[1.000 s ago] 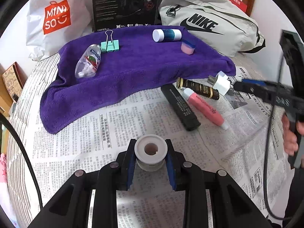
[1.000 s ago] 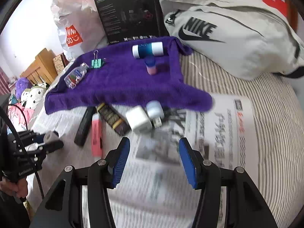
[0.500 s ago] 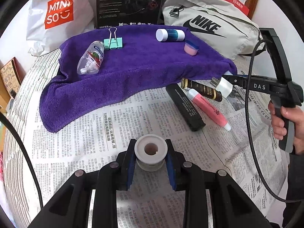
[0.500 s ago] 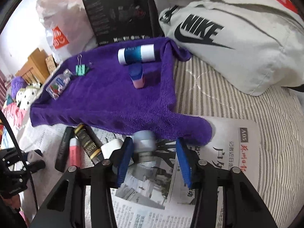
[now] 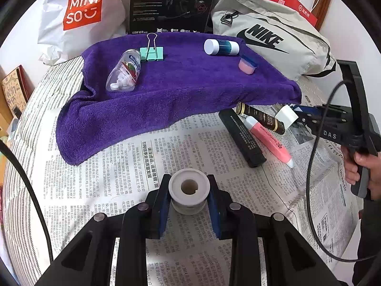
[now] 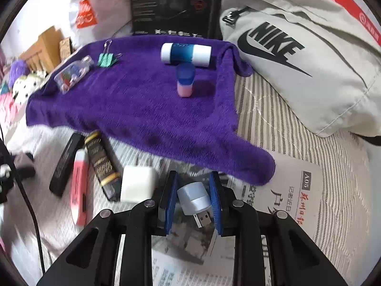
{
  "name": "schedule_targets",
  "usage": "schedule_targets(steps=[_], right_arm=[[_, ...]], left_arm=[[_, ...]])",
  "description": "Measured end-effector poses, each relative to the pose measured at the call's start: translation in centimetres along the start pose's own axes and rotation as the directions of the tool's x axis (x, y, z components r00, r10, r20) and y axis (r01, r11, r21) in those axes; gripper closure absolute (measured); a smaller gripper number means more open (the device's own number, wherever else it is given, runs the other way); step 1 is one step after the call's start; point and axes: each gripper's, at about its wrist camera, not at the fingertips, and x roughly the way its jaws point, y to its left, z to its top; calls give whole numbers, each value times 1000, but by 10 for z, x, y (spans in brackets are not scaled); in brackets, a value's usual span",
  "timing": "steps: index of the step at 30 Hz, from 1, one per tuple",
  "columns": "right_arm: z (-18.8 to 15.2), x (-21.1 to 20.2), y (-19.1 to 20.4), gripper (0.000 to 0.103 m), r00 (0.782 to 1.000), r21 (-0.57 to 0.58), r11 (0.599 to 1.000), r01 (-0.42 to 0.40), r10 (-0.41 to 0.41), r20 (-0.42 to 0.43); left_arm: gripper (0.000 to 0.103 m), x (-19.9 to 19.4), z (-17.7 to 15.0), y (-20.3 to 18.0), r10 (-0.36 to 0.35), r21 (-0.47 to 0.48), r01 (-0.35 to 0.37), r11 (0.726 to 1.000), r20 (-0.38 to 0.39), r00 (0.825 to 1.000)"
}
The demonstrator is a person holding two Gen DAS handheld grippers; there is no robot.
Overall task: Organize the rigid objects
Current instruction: 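Carry the tape roll with the left tool while the right tool carries the white item toward the towel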
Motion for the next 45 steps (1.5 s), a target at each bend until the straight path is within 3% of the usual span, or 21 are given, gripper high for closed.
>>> schedule_targets(steps=[11,16,27,36,45], right_arm=[[-15,-8,-12,72,998,37,997,-64,64,15],[-15,-8,-7,79,998,25,998,-58,57,26],[-14,-25,-12,79,995,56,993,-100,99,15],[25,-50,-18,79,987,46,989,-141,136,86],[71,-17,-16,79,990,37,990,-137,136,35]], left_arm=[[76,-1,0,0,3,-8,-3,1000,4,1000],[76,-4,-1,1,1,-7,-1,1000,8,1000],[76,-22,15,9,-6,-47,7,999,24,1000],[76,-33,52,13,0,-48,3,999,55,998],[76,-32,78,21,8,-46,-5,999,60,998]])
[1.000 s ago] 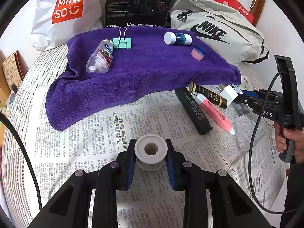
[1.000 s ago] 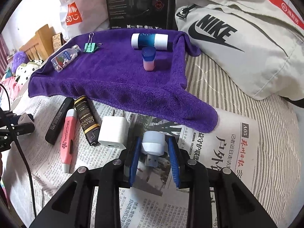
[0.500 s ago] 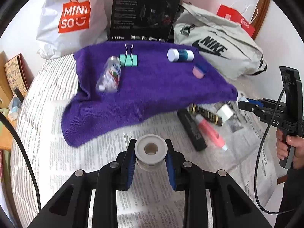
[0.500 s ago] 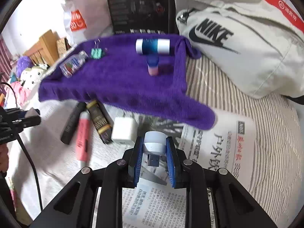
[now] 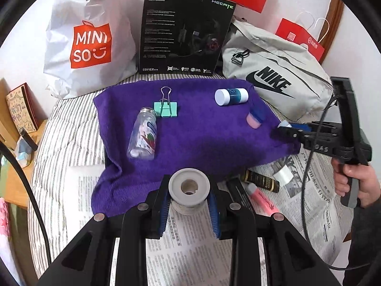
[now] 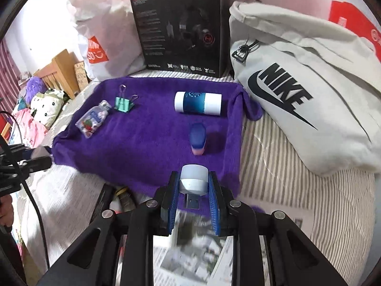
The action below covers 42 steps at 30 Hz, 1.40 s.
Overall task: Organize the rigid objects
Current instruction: 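Carry the tape roll with the left tool while the right tool carries the white item toward the towel, then set the small white item on the towel with the right tool while the left tool carries the tape roll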
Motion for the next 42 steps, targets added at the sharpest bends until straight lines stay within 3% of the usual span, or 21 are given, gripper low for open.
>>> schedule_targets(steps=[12,25,28,33,38,42], right_arm=[[9,55,5,79,992,-44,999,22,-27,-121],[11,63,6,78,991,-67,998,-6,-3,-134],[12,61,6,75,989,-67,998,-1,-9,-148],[11,42,7,55,993,-86,996,3,-12,-114],[5,16,0,53,998,-58,998,18,-21,-54],[-3,1,-9,53,1000,0,1000,6,-6,-23]], left_arm=[[76,35,23,14,-6,-26,5,1000,-36,999],[76,74,48,15,-8,-31,6,1000,-70,998],[76,87,53,9,44,0,-44,999,-79,996],[76,107,63,5,38,4,-38,999,-86,996],[76,122,77,7,42,-8,-43,999,-79,996],[76,130,82,5,93,20,-92,996,-71,993]])
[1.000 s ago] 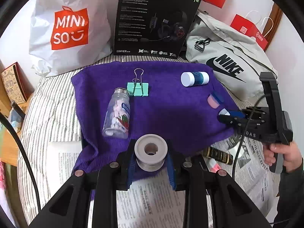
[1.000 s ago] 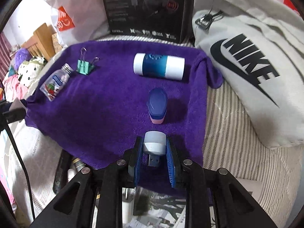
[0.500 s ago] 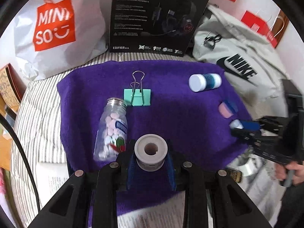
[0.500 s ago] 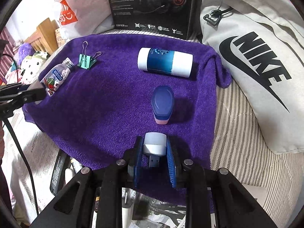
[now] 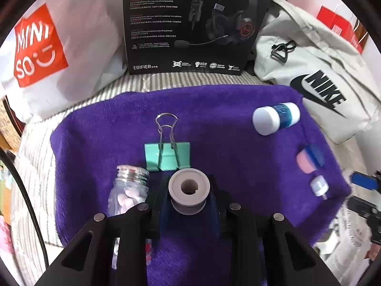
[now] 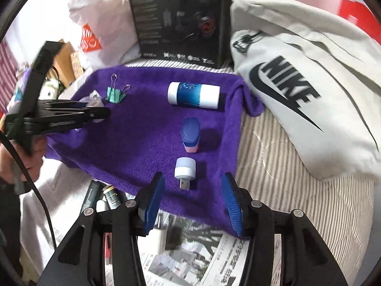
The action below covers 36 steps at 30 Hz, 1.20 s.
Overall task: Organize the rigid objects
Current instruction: 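Set the small white item on the towel with the right tool while the left tool carries the tape roll, then set the tape roll on the towel with the left tool while the right tool grasps the white charger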
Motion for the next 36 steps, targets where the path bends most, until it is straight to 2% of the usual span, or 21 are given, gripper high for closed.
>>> schedule_targets(steps=[8,10,18,21,24,29,35,36], right_arm=[[-19,-21,3,53,1000,22,999,-23,23,22],[-22,-24,4,53,999,23,1000,-20,20,25],[-48,-33,3,53,999,73,996,-48,48,5],[-59,-33,4,53,998,100,993,-62,63,-5],[-66,-28,8,53,997,117,990,-72,74,-18],[-72,-15,18,53,996,117,990,-74,80,-46],[-70,-1,26,53,997,129,989,-79,81,-15],[-69,2,27,56,997,131,989,-73,76,-18]], left_arm=[[75,4,-4,-15,100,96,-101,990,15,995],[74,3,-5,-14,100,88,-101,991,16,995],[57,-2,-13,-11,99,46,-99,994,-14,995],[55,-6,-18,-16,90,46,-89,995,-37,995],[55,-22,-27,-17,100,28,-100,995,-15,995],[55,-61,-45,-16,75,10,-75,997,29,997],[53,-95,-74,-19,80,21,-81,997,37,996],[53,-98,-78,-20,84,24,-85,996,36,996]])
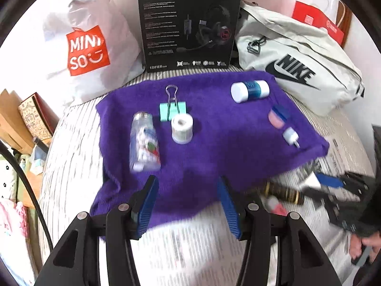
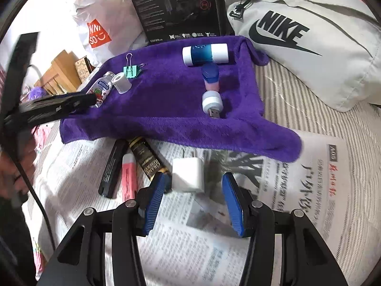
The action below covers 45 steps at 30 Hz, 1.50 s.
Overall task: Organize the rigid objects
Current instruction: 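Set the tape roll on the towel with the left tool while the right tool grasps the white charger, then grasp the black rectangular case with the left tool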
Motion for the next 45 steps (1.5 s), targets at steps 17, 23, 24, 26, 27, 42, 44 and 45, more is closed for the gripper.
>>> schedule_targets(steps=[17,23,24,26,27,42,44,45], right_arm=[[-11,-1,-1,74,995,-75,992,103,-104,-8],[-33,-8,-11,75,992,-67,990,125,-125,-2],[-35,-8,-10,75,992,-67,989,130,-129,12],[-40,-9,-7,75,988,-71,986,148,-145,50],[-43,-9,-7,75,987,-66,986,153,-148,69],[-55,-12,-5,75,972,-67,982,175,-162,167],[-54,-12,-6,75,973,-66,983,173,-160,167],[-55,-12,-6,75,973,-65,983,170,-157,167]], left_arm=[[53,5,-47,-47,-151,-29,149,988,-64,986],[53,21,-43,-66,-152,-18,151,988,-92,984],[53,24,-43,-68,-141,-16,140,990,-100,985],[53,31,-44,-71,-106,-9,106,994,-115,988],[53,34,-45,-72,-101,-6,101,995,-120,988],[56,35,-46,-75,-14,57,19,998,-84,996],[65,35,-45,-78,-21,62,26,998,-74,997],[73,35,-45,-81,-25,75,30,997,-68,997]])
